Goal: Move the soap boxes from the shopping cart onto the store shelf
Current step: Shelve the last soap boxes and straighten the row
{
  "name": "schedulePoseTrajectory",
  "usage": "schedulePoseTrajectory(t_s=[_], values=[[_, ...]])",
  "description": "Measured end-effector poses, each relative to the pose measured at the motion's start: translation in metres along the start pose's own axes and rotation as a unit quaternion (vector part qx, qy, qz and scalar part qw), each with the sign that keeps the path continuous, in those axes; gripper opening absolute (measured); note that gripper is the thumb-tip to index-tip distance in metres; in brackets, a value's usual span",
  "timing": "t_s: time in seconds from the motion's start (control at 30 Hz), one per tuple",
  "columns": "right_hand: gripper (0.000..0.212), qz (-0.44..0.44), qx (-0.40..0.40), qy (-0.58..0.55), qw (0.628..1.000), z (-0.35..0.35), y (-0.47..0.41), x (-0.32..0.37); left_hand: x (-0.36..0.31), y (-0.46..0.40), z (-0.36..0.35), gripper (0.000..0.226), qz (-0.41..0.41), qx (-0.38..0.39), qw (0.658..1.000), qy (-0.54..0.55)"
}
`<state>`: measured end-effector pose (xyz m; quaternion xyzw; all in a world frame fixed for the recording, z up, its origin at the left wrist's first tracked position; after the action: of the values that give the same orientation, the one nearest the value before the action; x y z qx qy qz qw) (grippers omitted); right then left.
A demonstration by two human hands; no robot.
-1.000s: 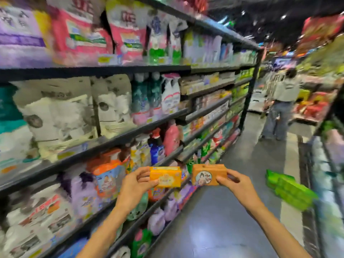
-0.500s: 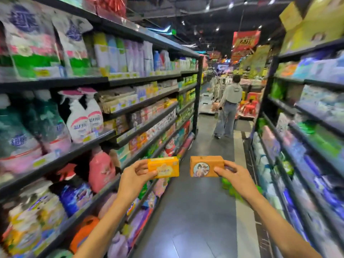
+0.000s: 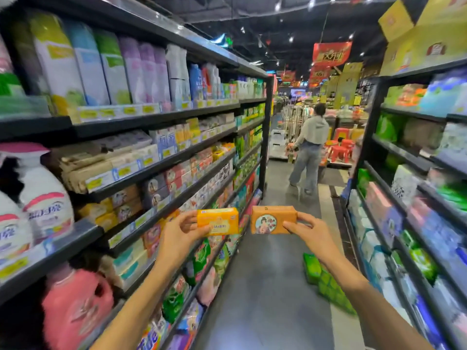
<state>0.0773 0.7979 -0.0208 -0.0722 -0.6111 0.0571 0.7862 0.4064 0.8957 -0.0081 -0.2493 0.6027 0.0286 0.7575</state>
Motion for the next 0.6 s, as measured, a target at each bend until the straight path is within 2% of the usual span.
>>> schedulePoseTrajectory(t_s=[0.17,0.27,0.37,0.6], values=[[0.053,0.024,0.081,-0.019,0.996,-0.066,-0.101,-0.003,0.036,-0.068,0.023,0.038,0.008,-0.059,0.997,-0.054],[0.048,0.047,0.157,-0.036,0.986,-0.121,-0.155,-0.004,0.056,-0.094,0.043,0.038,0.011,-0.108,0.990,-0.092],[0.057,0.074,0.243,-0.045,0.966,-0.182,-0.204,-0.004,0.075,-0.111,0.062,0.041,0.029,-0.170,0.979,-0.112],[0.029,0.141,0.412,-0.066,0.898,-0.301,-0.261,0.024,0.094,-0.110,0.096,0.041,0.079,-0.344,0.922,-0.158]])
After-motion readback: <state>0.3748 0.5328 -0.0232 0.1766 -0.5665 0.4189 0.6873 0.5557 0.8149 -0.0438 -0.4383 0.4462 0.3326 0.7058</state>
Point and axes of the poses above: each hand's wrist, its own y-axis away from the middle knuckle, its own z-axis out of the back of the hand, x = y × z, the point moved 3 cm from there along -y, towards the middle knuckle, and after that the axes turned 2 degrees about -x, right-handed, at the moved point
